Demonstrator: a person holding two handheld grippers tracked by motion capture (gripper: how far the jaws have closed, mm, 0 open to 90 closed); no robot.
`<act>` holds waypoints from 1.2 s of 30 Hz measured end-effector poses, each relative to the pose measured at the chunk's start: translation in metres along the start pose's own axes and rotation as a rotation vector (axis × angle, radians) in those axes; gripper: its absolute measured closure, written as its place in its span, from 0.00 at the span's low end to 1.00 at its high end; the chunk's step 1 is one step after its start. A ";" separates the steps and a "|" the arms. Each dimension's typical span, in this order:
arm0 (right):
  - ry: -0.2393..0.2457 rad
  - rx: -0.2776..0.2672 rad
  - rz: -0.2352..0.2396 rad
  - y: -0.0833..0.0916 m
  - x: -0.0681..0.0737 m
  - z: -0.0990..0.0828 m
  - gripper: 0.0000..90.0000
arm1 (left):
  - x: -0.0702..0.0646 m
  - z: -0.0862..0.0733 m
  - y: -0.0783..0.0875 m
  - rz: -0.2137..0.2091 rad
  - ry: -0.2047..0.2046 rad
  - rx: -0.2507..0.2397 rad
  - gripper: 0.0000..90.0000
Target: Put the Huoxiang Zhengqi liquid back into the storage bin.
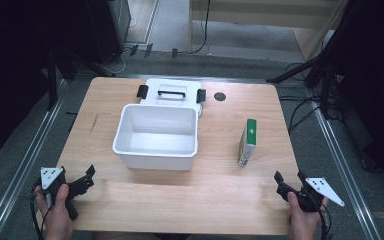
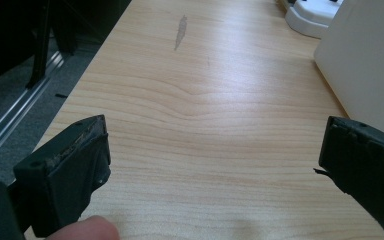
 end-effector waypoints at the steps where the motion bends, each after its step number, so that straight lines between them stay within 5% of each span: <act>1: 0.004 0.003 -0.001 0.000 0.001 0.000 0.16 | 0.000 0.000 0.000 0.000 0.000 0.000 0.01; 20: 0.016 0.039 0.026 -0.002 0.006 -0.002 0.17 | 0.000 0.001 0.002 0.009 -0.005 -0.017 0.01; 29: 0.167 0.169 0.067 -0.005 0.035 0.001 0.22 | 0.000 0.001 0.002 0.005 0.005 -0.022 0.01; 36: 0.219 0.259 0.085 -0.005 0.045 0.012 0.23 | 0.001 0.001 0.002 0.006 0.005 -0.021 0.01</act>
Point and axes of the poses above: each handheld gripper's, and its own axes: y roughly backward along the jaws, z roughly out of its top, x roughly to its left, the point moved 8 cm from there along -y, roughly forward along the jaws, and after that the axes turned 4 degrees about z, right-handed, at the moved point
